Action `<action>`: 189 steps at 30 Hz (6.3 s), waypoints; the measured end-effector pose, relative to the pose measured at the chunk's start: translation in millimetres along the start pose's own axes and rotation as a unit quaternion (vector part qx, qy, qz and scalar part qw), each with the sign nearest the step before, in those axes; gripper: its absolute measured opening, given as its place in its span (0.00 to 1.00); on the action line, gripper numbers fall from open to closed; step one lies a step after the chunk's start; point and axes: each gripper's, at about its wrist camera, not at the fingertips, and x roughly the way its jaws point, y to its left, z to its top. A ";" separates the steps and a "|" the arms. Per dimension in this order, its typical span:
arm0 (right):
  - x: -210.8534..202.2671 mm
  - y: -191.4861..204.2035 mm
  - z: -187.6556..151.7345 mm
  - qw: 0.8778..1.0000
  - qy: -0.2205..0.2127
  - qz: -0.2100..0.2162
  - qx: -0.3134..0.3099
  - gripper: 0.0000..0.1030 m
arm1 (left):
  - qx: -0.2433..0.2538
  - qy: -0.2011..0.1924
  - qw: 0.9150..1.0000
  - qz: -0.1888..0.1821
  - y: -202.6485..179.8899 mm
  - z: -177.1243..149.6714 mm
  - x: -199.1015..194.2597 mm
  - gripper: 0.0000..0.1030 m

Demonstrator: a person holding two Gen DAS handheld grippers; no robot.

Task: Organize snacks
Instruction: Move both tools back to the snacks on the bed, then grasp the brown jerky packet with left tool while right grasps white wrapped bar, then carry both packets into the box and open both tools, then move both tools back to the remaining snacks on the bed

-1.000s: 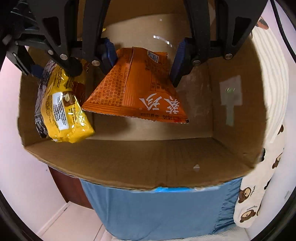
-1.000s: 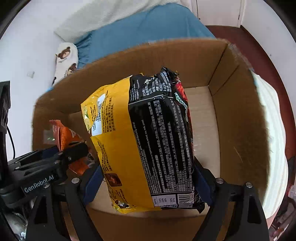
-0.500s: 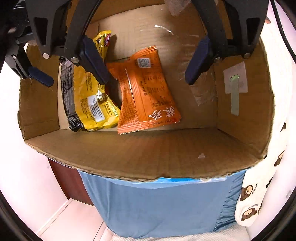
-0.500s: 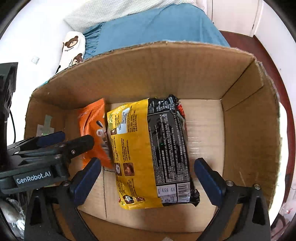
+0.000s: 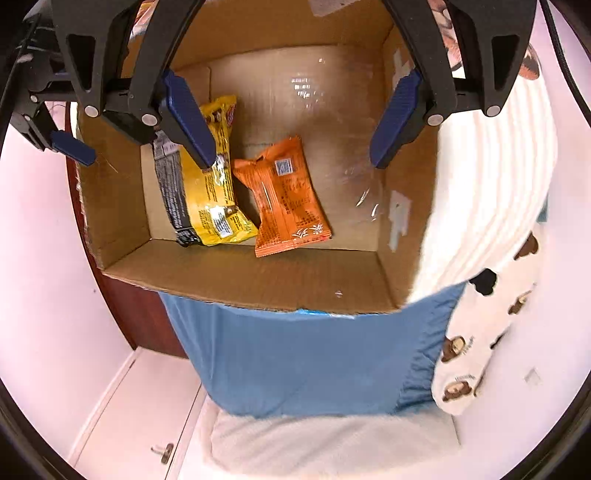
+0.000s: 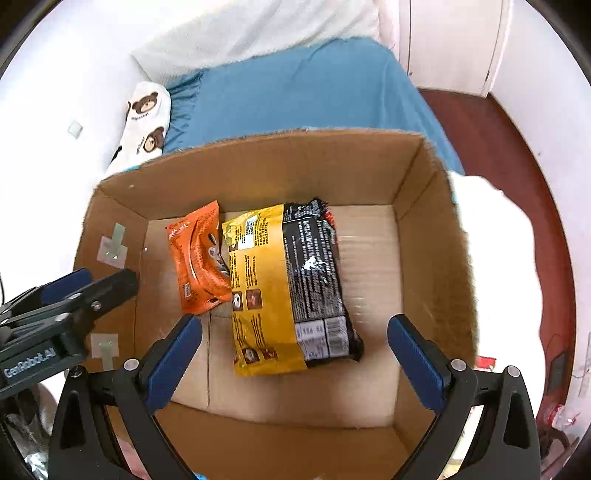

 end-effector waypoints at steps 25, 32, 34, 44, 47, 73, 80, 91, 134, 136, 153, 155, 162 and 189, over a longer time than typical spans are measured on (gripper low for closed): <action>-136.9 9.5 -98.8 0.993 -0.110 -0.004 -0.034 0.99 | 0.005 -0.102 0.995 -0.006 -26.6 -103.0 -129.5 0.83; -121.7 -21.2 -137.2 0.998 -0.058 0.014 0.013 0.99 | -0.025 -0.060 0.998 -0.007 -11.2 -145.4 -110.3 0.83; -107.2 -36.3 -148.2 0.999 -0.033 0.010 0.035 0.99 | -0.047 -0.031 0.998 0.000 1.6 -162.8 -90.5 0.83; -12.2 -126.9 -222.1 0.981 0.086 -0.001 0.172 0.89 | -0.119 0.122 0.985 0.011 35.5 -244.1 12.0 0.82; 12.5 -138.4 -235.6 0.976 0.110 0.012 0.189 0.72 | -0.129 0.153 0.980 0.010 34.9 -254.4 37.0 0.82; 45.6 -124.5 -307.8 0.978 0.186 0.001 0.093 0.75 | -0.032 0.226 0.974 0.013 -3.9 -337.0 108.5 0.55; 51.4 -100.0 -322.4 0.979 0.181 -0.042 0.082 0.68 | -0.099 0.230 0.968 -0.026 24.2 -339.6 112.2 0.57; 25.9 -124.3 -340.2 0.978 0.159 0.007 0.132 0.55 | -0.061 0.206 0.977 -0.012 15.7 -353.5 81.8 0.52; 33.9 -47.4 83.4 0.996 0.072 -0.043 -0.022 0.60 | -0.040 0.141 0.988 0.040 49.2 69.0 94.7 0.53; 46.1 -47.8 87.9 0.995 0.079 -0.055 -0.026 0.85 | -0.033 0.136 0.990 0.035 48.5 70.0 97.8 0.54; 26.8 -34.9 64.3 0.998 0.030 -0.044 -0.015 0.95 | -0.035 0.058 0.998 -0.011 36.1 29.8 52.5 0.74; 17.7 -31.7 55.5 0.999 0.021 -0.046 -0.015 0.95 | -0.037 0.053 0.998 -0.016 32.9 21.1 44.0 0.74; -10.9 -23.3 14.0 0.999 0.000 -0.034 -0.014 0.95 | -0.029 0.013 0.999 -0.008 21.6 -17.6 2.4 0.74; -158.4 -3.4 -114.9 0.990 -0.136 -0.017 -0.034 0.95 | -0.007 -0.108 0.994 0.010 -15.0 -131.5 -135.4 0.74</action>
